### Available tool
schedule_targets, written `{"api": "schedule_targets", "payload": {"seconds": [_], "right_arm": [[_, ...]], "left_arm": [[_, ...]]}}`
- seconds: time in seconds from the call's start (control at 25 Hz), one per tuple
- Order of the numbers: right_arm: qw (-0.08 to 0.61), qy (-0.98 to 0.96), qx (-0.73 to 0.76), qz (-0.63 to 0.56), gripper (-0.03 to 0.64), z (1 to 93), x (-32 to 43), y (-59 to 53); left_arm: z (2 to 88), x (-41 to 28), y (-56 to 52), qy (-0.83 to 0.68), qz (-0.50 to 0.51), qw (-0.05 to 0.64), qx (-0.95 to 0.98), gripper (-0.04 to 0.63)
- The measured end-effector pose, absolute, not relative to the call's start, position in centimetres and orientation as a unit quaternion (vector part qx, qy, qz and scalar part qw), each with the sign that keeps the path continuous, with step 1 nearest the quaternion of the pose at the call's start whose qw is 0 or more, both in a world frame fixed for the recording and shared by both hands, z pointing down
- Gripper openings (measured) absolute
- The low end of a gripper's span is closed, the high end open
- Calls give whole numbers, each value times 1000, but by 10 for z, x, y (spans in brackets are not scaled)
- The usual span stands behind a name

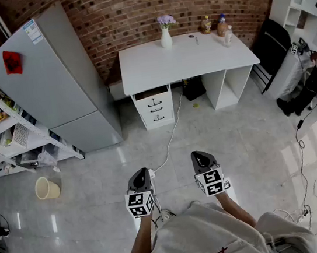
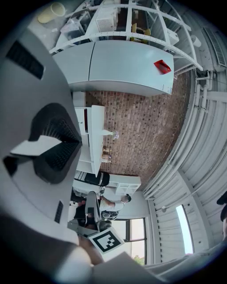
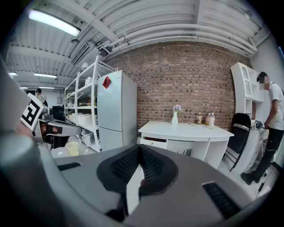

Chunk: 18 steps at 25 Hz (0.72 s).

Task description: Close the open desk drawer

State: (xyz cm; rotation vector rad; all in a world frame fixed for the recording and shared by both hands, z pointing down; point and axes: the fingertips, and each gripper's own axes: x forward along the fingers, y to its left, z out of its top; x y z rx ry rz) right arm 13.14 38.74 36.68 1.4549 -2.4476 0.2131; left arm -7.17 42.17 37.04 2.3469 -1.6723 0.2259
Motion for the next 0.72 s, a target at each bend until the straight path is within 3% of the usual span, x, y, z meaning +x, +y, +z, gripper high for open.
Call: {"api": "schedule_targets", "payload": {"seconds": [0.72], "right_arm": [[129,-867,474,85,18,377,169,404]], "left_arm": [[373,-47,437,-604,85,125,782,12]]}}
